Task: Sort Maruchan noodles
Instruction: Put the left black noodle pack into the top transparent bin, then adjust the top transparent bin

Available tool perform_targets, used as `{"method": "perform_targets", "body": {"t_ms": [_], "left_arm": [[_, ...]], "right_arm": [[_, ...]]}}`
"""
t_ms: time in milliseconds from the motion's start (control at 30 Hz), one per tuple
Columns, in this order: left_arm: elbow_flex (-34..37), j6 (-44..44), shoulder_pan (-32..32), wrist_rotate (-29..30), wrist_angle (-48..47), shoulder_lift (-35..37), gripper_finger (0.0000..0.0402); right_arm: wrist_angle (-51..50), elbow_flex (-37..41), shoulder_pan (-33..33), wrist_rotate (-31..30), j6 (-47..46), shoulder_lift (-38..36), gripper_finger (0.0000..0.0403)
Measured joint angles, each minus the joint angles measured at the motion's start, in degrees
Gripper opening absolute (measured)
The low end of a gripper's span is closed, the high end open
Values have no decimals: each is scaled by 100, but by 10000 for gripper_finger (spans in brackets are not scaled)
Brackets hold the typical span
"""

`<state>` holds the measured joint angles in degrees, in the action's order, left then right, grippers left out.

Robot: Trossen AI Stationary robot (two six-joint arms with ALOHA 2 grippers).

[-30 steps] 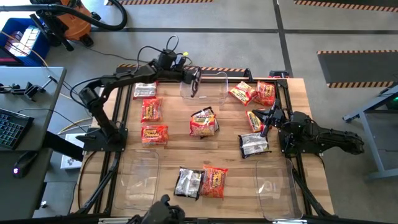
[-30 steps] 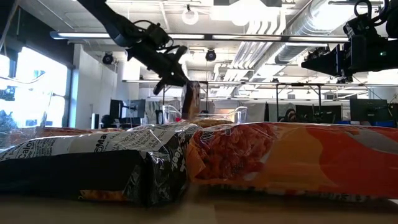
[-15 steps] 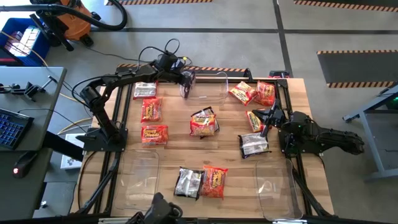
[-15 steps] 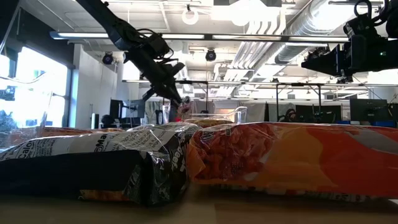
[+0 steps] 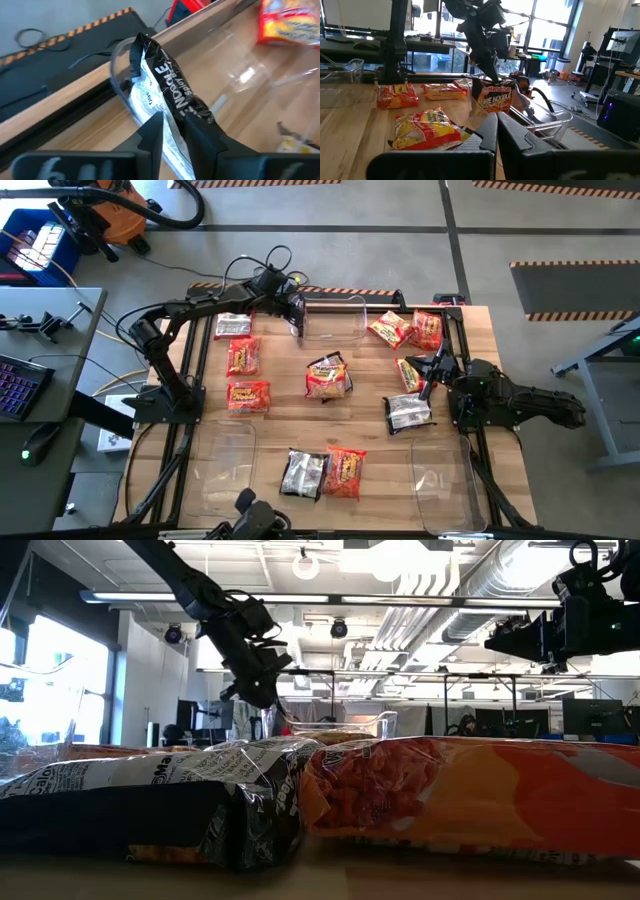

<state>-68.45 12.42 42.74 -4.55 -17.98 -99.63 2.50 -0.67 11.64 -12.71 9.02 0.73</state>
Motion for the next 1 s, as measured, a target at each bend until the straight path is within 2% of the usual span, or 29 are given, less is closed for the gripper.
{"method": "perform_targets", "body": {"t_ms": [233, 567, 633, 800, 1000], "left_arm": [[-7, -448, 0, 278, -124, 27, 102], [0, -974, 4, 641, -139, 540, 91], [0, -1181, -3, 385, -146, 666, 87], [0, -1395, -179, -802, -181, 677, 65], [2, -2127, -911, -2033, -129, 515, 17]], "right_arm": [[0, 0, 0, 0, 0, 2, 0], [0, 0, 0, 0, 0, 0, 0], [0, 2, 0, 1, 0, 1, 0], [0, 1, 0, 0, 0, 2, 0], [0, 2, 0, 1, 0, 2, 0]]}}
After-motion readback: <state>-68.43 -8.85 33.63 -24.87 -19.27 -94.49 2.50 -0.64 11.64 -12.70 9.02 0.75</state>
